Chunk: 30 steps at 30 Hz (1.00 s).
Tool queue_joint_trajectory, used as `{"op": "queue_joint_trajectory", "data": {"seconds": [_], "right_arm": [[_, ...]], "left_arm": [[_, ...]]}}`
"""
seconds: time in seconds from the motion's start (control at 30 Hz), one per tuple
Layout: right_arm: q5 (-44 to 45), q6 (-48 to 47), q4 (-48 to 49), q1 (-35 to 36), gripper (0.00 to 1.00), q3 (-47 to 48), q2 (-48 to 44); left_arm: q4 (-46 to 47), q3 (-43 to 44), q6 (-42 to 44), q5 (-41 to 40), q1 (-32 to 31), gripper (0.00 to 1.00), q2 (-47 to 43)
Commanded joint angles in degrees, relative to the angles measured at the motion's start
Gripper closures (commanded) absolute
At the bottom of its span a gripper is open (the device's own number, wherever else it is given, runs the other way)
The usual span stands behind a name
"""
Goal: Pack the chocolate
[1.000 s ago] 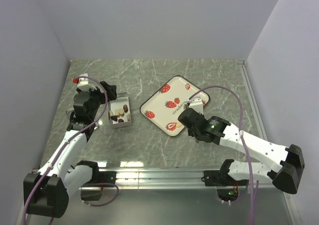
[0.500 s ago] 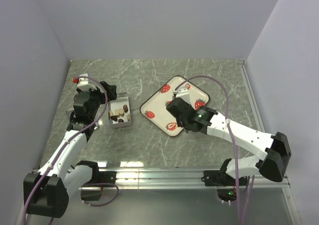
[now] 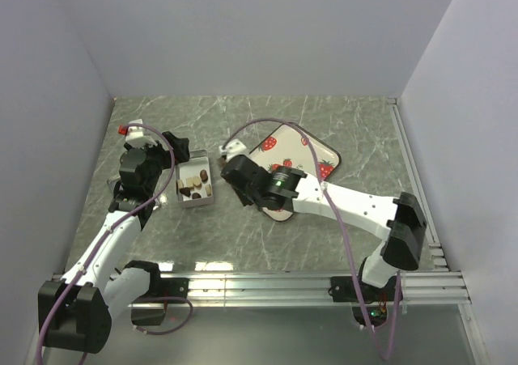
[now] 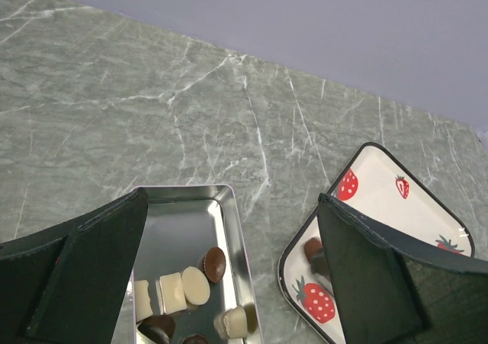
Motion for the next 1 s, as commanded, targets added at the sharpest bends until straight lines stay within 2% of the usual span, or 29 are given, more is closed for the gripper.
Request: {"op": "queue_joint_trajectory", "data": {"seconds": [0.0,0.23,0.37,0.5,0.97], "right_arm": [[-2.56,-4.11,2.88,1.69,0.72,5.88,2.64],[-5.47,-6.49,2.62,3.62,0.72,11.95,8.88],[-5.91,-7.10,2.26,4.24,0.68,14.15,10.38],[-6.08,-7.28,2.09,4.41,0.63,14.94,11.09],[-5.82,-7.10,1.91,4.50,0.59,14.94,11.44]], "left_arm": [[1.94,1.35,0.14,-0.66,-0.29,0.01,-0.01],[1.76,1.27,0.14,-0.84,-0.29,0.01,-0.18],[1.67,1.35,0.14,-0.92,-0.29,0.01,-0.18],[1.67,1.35,0.14,-0.84,-0.29,0.01,-0.09],[1.67,1.35,0.14,-0.75,-0.38,0.00,-0.18]]}}
